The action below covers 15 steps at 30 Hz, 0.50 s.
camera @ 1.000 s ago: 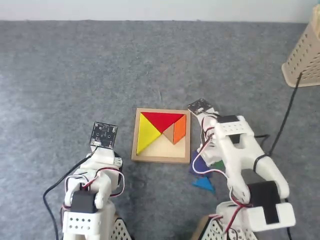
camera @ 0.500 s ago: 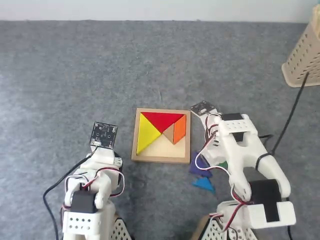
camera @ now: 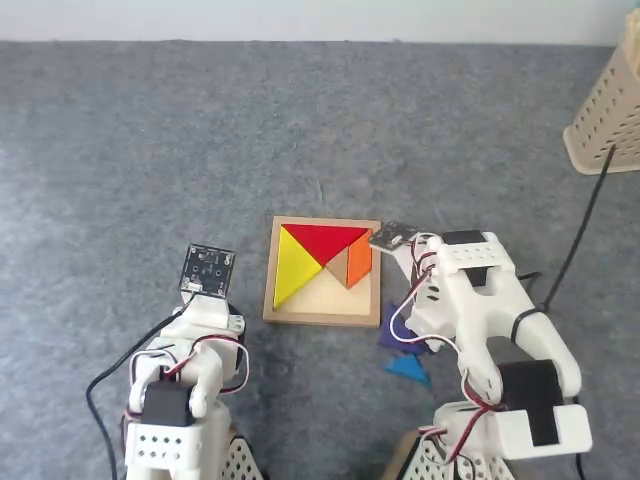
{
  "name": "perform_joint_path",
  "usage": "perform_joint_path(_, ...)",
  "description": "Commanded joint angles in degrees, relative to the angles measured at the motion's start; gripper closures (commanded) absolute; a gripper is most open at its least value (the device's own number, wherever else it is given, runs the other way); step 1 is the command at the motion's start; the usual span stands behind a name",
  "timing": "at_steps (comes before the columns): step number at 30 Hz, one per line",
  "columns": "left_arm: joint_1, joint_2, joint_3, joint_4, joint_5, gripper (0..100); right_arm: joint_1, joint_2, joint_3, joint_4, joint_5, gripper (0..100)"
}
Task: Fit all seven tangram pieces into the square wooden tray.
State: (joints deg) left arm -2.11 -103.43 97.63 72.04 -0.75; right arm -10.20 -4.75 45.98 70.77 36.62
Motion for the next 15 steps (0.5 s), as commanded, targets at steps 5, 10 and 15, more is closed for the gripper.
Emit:
perform_joint_path(5,-0.3,-1.2,-1.1,0.4,0.4,99,0.7,2.9,-0.2,-1.2,0.6,82.0)
perform_joint_path(10,-0.3,-1.2,-1.1,0.4,0.4,99,0.9,3.6,-2.4,-3.4,-6.3,96.5)
perform_joint_path(15,-0.3,-1.2,-1.1,0.4,0.4,99,0.7,-0.7,-8.2,2.0,-9.8,97.2)
